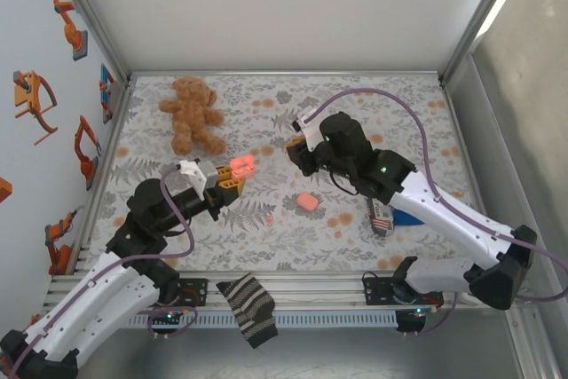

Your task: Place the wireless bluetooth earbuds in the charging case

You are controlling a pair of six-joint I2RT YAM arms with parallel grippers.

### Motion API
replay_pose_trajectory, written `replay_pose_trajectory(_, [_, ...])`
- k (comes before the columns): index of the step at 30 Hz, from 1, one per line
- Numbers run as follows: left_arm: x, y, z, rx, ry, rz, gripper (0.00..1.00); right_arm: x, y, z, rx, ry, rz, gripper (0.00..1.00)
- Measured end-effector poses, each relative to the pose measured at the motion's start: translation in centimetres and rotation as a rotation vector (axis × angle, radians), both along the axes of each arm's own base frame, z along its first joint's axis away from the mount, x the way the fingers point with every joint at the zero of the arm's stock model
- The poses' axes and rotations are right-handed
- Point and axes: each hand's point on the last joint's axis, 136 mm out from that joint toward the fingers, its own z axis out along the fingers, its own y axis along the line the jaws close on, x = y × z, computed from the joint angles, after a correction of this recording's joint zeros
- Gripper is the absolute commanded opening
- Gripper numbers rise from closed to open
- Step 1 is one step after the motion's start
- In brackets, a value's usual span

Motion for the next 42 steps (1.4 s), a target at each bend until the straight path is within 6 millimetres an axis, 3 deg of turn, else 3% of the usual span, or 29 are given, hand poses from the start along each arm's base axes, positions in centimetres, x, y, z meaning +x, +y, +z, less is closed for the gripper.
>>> replay_pose_trajectory(10, [1.2, -1.1, 0.0, -0.021, 0.017, -0.006, 0.05, -0.8, 1.0, 1.5, 0.015, -0.087, 0.111, 0.17])
replay_pose_trajectory(21, [1.7, -2.1, -0.2, -0.026, 0.015, -0.036, 0.05, -2.9, 3.8, 3.5, 0.059, -0.19, 0.239, 0.17])
replay_pose_trajectory(34, [1.5, -2.1, 0.2, -0.038, 0.005, -0.049, 0.05, -4.0, 7.6, 1.5, 0.035, -0.177, 0.34, 0.17])
replay_pose_trajectory(42, [1.2, -2.0, 0.5, -0.045, -0.004, -0.051, 0.05, -4.6, 8.1, 2.3, 0.056, -0.192, 0.36, 0.17])
